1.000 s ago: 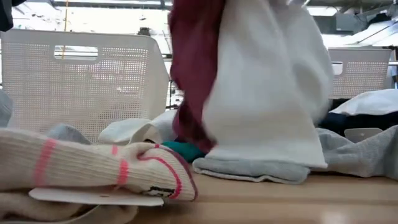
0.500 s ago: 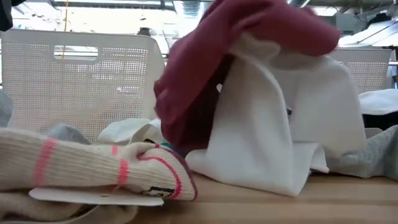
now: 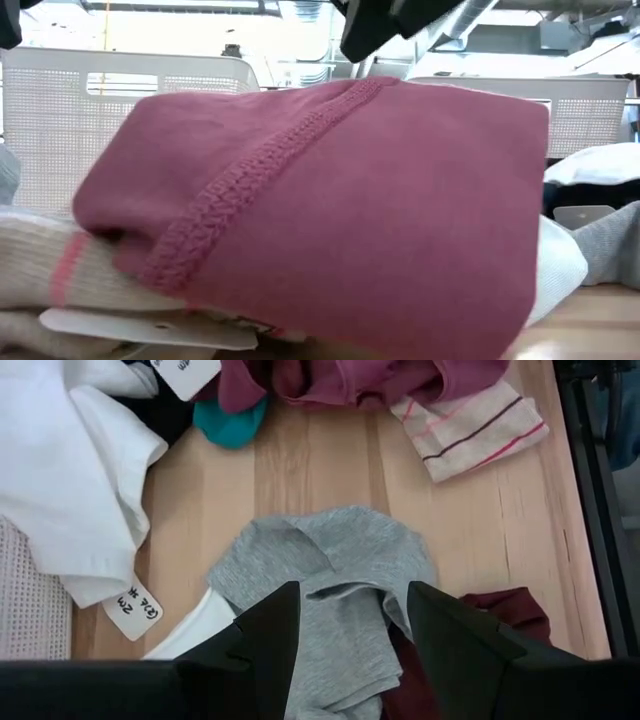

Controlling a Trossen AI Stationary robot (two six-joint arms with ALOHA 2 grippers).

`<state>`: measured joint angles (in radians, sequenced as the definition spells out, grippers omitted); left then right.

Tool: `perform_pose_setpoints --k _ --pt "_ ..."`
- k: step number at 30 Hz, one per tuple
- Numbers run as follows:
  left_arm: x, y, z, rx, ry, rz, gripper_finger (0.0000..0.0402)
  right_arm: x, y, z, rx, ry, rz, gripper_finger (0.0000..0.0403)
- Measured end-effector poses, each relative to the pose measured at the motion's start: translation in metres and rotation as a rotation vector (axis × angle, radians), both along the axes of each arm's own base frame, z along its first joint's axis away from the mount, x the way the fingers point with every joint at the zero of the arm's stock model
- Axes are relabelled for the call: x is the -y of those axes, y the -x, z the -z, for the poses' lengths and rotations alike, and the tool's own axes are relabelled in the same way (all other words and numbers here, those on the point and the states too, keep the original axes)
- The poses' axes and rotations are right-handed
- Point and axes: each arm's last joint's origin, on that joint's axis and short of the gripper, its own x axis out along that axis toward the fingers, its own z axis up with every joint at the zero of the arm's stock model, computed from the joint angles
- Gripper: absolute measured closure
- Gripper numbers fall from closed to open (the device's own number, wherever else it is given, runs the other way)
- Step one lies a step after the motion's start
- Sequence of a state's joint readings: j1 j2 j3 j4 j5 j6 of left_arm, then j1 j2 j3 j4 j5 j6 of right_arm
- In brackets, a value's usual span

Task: Sort clothes
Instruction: Put the red underwear into the left white bin

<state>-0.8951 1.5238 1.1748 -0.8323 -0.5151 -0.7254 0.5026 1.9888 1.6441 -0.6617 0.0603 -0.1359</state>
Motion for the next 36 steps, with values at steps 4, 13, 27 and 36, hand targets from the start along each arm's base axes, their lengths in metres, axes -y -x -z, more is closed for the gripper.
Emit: perform_pose_setpoints --k 4,13,27,36 --pt "0.0 0.0 0.0 0.003 0.004 0.0 0.0219 0.005 -0.004 -0.003 0.037 0.034 0.028 0.0183" --pt "0.001 -0.001 -0.001 0.009 0.012 0.0 0.0219 0.026 -0.016 0.004 0.003 -0.001 0.075 0.0147" --pt "0.002 -0.002 -0.001 0.018 0.018 0.008 0.0219 0.024 -0.016 0.017 -0.05 0.042 0.04 0.0348" --pt "0.0 -0.005 -0.002 0.025 0.02 0.005 0.0219 0.026 0.004 -0.033 0.096 0.091 0.045 0.0396"
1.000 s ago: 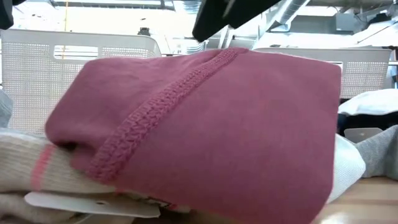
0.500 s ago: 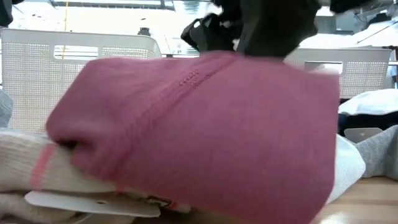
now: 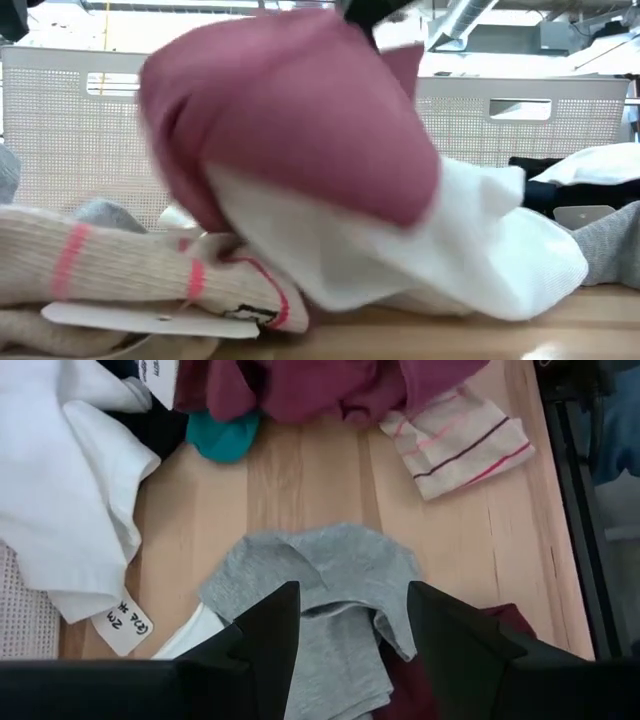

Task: Sort clothes
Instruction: Put the red underwear into the left white bin

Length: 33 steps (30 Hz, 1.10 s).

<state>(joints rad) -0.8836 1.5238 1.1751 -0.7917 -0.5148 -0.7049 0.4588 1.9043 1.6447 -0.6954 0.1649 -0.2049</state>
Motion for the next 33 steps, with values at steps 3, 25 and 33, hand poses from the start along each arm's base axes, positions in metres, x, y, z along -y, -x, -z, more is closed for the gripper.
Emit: perform_pose_setpoints --k 3,25,33 --pt "-0.001 -0.003 0.0 0.008 -0.008 0.009 0.0219 0.001 0.008 -0.023 0.084 -0.011 -0.006 0.0399" --pt "-0.038 -0.067 -0.054 0.601 -0.269 -0.214 0.0094 0.069 0.057 -0.158 0.629 -0.066 0.006 0.0402" --pt "-0.073 -0.099 -0.072 0.717 -0.215 -0.255 0.0038 0.072 0.056 -0.168 0.717 -0.067 -0.039 0.0402"
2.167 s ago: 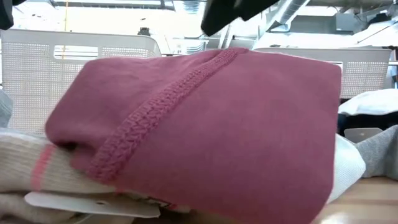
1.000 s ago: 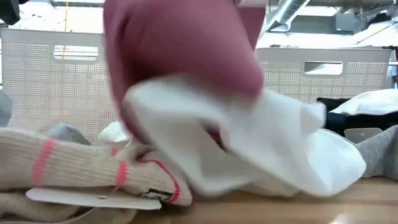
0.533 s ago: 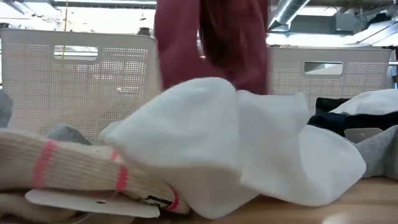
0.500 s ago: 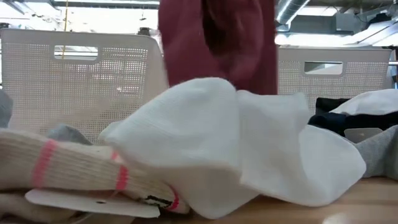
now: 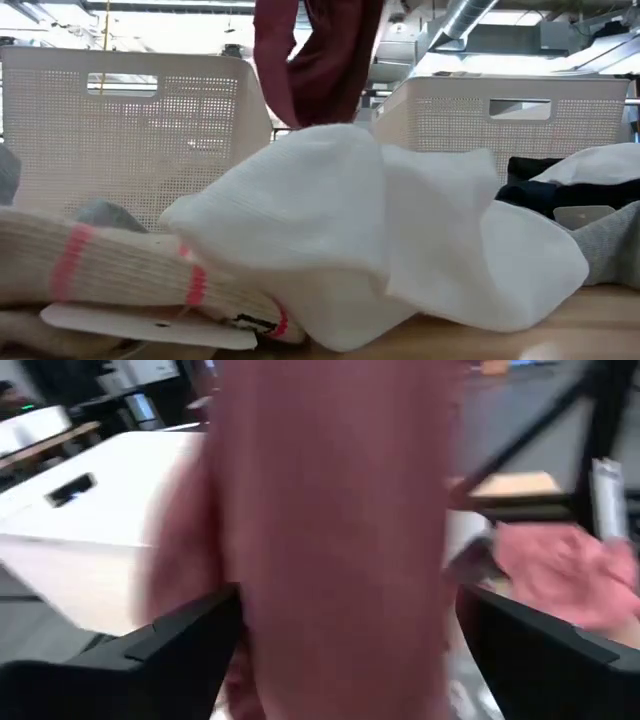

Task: Sort clothes
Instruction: Put the red underwear into the left white bin

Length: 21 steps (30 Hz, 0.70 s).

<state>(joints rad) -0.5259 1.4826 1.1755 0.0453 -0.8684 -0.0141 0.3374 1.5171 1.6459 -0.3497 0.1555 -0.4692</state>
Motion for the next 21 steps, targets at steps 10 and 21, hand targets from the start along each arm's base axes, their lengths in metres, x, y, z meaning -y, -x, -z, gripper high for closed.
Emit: perform_pose_setpoints --k 10,21 --pt "-0.035 -0.02 0.002 -0.041 -0.036 0.062 0.0116 -0.004 -0.001 0.002 -0.008 0.006 -0.021 0.0402" --pt "-0.042 0.008 -0.026 -0.144 -0.235 0.104 0.0392 -0.013 0.005 0.012 -0.112 0.0 -0.042 0.0383"
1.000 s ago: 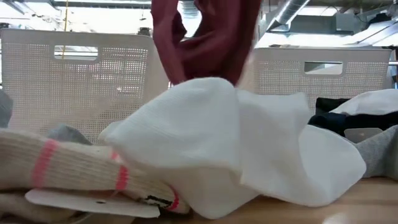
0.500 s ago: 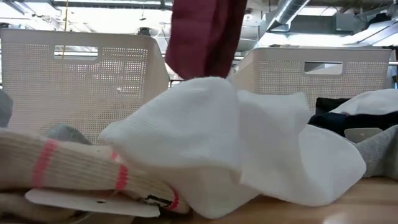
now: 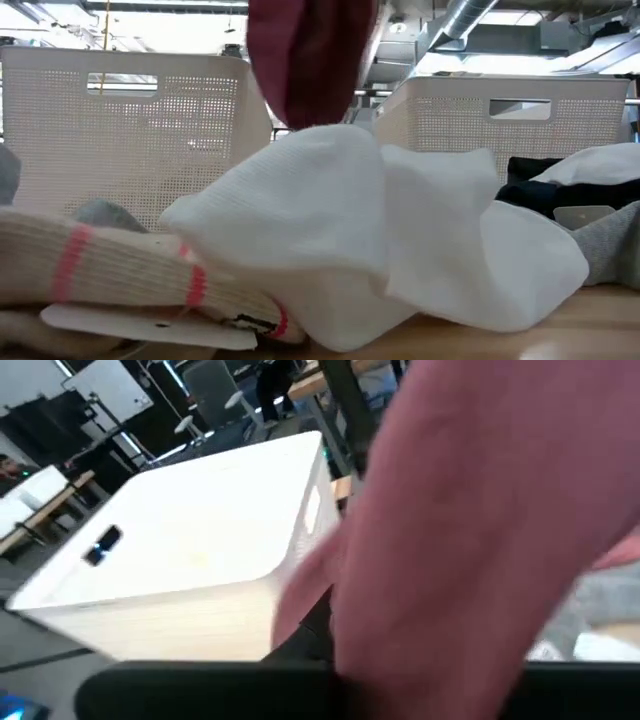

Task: Sort clothes
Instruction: Put the red underwear into the left white bin

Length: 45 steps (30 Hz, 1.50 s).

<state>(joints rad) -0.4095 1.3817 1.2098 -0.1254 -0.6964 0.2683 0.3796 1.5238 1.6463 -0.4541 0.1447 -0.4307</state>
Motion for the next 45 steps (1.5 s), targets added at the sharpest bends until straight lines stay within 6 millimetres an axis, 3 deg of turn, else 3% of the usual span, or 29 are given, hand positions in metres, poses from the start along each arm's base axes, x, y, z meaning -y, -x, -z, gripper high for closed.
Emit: perform_pose_setpoints --k 14,26,33,45 --pt "-0.038 0.082 -0.081 0.043 -0.066 -0.201 0.0398 0.005 0.009 0.021 -0.257 -0.048 0.098 0.028" --pt "-0.085 0.117 -0.112 -0.016 -0.165 -0.464 0.0399 0.006 0.025 0.038 -0.497 -0.11 0.2 0.0221" --pt "-0.118 0.125 -0.105 -0.145 -0.14 -0.599 0.0399 -0.01 0.035 0.042 -0.561 -0.148 0.195 0.022" --pt "-0.164 0.121 -0.053 -0.49 0.214 -0.621 0.0398 -0.049 0.059 0.044 -0.617 -0.199 0.133 0.0225"
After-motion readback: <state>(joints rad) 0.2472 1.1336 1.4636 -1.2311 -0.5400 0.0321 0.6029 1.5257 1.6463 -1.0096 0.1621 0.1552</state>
